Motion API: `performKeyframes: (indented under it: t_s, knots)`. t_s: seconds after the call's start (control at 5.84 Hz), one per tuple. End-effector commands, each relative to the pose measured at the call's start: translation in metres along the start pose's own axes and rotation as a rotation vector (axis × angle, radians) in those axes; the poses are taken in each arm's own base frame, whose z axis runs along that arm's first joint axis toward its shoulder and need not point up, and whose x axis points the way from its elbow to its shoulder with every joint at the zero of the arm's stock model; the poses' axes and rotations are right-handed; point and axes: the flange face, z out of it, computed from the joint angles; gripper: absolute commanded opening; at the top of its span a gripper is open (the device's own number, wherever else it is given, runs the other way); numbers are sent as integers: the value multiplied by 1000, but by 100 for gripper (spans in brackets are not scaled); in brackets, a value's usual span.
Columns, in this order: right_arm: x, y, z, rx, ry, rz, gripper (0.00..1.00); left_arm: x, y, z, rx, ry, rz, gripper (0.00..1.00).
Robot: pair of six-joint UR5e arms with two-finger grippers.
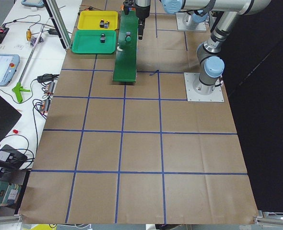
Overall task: Sort buttons by color to trays
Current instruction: 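Move the right gripper down the belt and grasp the green-capped button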
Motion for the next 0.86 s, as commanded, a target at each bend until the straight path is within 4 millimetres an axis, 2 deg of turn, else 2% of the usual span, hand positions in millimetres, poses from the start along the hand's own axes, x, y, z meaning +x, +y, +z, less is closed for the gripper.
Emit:
performKeyframes:
  t_s: [0.0,0.17,0.34,0.68]
  knots:
    - [20,-5,46,4,7,-27,100,-1,0,0,0,-1,-1,98]
    - [22,-9,72,1,-9,-47,100,-1,0,0,0,-1,-1,98]
    - [2,-24,90,-3,-26,-80,100,-1,0,-1,2,-1,-1,98]
    - [-5,-23,102,7,19,-81,100,-1,0,-1,2,-1,-1,98]
